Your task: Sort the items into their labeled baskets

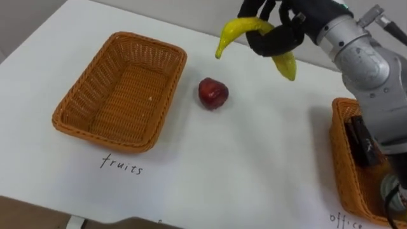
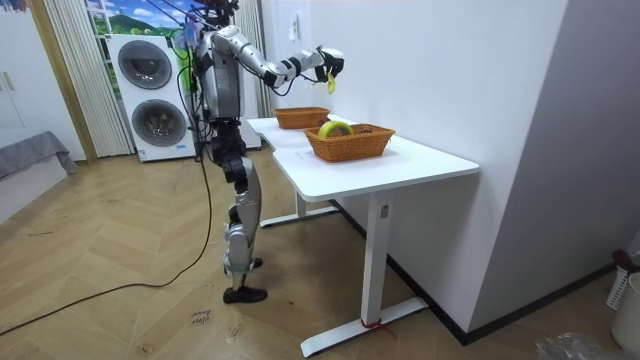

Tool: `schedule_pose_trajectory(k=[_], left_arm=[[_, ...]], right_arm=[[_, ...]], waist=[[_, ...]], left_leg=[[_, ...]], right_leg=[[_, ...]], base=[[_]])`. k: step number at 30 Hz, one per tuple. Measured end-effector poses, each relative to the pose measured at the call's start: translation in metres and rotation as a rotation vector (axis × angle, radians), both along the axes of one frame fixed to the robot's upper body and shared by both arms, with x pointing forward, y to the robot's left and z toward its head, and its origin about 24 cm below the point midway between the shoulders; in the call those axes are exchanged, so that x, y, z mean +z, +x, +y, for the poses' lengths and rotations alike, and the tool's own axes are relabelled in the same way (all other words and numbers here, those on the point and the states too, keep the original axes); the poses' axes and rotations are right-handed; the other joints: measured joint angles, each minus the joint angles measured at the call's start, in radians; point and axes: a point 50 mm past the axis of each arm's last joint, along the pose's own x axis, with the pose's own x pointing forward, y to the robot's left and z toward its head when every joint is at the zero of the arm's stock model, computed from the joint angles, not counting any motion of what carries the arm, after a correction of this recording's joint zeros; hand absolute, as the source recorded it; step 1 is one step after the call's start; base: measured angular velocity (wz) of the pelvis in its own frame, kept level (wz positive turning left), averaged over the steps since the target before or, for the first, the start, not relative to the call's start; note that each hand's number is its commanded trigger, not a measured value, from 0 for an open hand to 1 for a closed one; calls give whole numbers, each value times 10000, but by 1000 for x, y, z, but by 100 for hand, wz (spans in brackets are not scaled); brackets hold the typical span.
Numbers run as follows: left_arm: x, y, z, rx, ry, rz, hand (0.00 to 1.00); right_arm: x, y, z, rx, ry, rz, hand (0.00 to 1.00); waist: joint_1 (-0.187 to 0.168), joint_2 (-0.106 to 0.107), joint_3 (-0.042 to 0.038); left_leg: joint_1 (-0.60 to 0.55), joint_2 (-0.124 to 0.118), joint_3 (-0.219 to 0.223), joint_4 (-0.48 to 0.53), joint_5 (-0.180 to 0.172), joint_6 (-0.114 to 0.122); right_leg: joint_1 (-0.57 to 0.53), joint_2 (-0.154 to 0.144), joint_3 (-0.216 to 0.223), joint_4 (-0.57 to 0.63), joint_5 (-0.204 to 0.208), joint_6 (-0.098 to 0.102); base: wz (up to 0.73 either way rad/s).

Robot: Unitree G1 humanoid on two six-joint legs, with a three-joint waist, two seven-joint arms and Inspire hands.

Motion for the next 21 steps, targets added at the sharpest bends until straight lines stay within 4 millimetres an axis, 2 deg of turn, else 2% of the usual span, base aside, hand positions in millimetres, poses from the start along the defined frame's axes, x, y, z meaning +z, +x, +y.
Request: schedule_pose_trajectory(k=[6,9,11,15,18,19,21], left_arm=[[1,-3,-1,-113,54,-53,0],[1,-3,-2,-77,13,-118,0],[1,1,-6,-114,-94,-266,0],[1,5,-9,-305,-109,-326,0],[1,8,-12,-366,-167,-389,0],[1,7,-11,-352,-142,-378,0],[1,7,-12,-393,-70,-373,0]], right_arm=[[11,-8,8,327,-130,-503,100],[15,-11,12,480,-72,-645,100],[16,-12,13,492,-91,-714,100],[20,-17,24,569,-377,-1030,100],[16,-18,39,897,-300,-928,100],[12,-19,47,1120,-362,-787,100],[8,-20,56,1379,-436,-670,100]], waist=[[27,-30,-11],[93,-109,-33],[286,-126,-3],[443,-211,-39],[632,-211,-4],[766,-202,14],[813,-197,66]], left_leg=[[184,-1,5,0,6,-10],[285,-2,-10,-37,8,-11],[424,-2,-11,-99,8,-11],[445,-11,-90,-179,8,-11],[592,-26,-192,-229,8,-11],[662,-24,-192,-296,8,-11],[649,-58,-380,-299,7,-10]], right_leg=[[135,-1,-15,1,0,1],[218,2,-19,0,-5,8],[339,2,-20,-1,-6,9],[390,-3,-49,11,-31,50],[532,-4,-70,-6,-51,82],[590,1,-69,-6,-64,105],[647,-6,-126,-10,-76,124]], base=[[-2],[0],[0],[6],[11],[9],[24]])
